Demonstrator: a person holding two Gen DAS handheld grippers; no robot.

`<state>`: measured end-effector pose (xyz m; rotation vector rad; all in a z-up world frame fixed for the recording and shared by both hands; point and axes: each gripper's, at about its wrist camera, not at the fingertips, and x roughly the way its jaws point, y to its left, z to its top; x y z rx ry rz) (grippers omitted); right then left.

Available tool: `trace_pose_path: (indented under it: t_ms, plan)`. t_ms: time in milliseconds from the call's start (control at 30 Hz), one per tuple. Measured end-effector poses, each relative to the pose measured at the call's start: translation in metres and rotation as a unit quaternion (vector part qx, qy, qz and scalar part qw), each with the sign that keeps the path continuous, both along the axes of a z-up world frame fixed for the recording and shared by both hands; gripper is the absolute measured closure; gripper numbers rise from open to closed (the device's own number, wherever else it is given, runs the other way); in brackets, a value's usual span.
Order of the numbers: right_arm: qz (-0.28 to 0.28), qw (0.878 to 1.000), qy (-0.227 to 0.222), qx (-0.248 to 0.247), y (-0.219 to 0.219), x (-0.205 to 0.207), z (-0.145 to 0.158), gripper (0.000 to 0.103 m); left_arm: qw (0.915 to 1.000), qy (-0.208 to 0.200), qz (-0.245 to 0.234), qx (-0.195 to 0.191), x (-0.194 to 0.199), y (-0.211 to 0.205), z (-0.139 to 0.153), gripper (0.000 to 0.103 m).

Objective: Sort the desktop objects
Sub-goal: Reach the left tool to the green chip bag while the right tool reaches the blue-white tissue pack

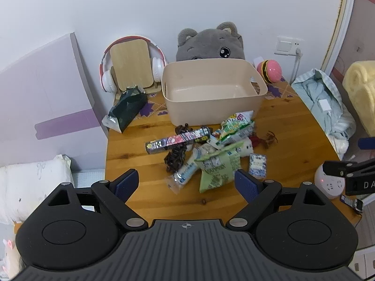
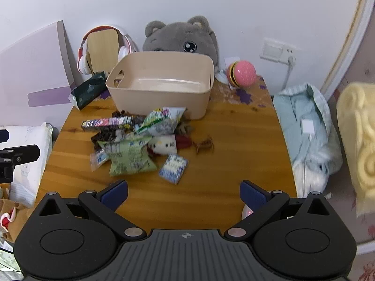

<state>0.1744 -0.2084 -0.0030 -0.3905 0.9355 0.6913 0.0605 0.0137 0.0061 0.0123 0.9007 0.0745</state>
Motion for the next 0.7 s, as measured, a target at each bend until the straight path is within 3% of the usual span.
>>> trace_pose_path:
  t_ms: [433,567,700]
  plan:
    - [0.09,0.994,-0.068,-0.01,0.042,0.029,-0.019,0.0,0.9997,0.007,0.021,-0.001,0.051,0.014,-0.021,0.012]
    - [0.107,0.992,-0.061,-0.021,0.055,0.04,-0.037,0.0,0.9996,0.009,0.027,-0.006,0.068,0.02,-0.034,0.012]
    - [0.111,0.993,-0.037,-0.024,0.063,0.054,-0.059,0.0,0.9998,0.019,0.002,-0.005,0.087,0.021,-0.049,0.012]
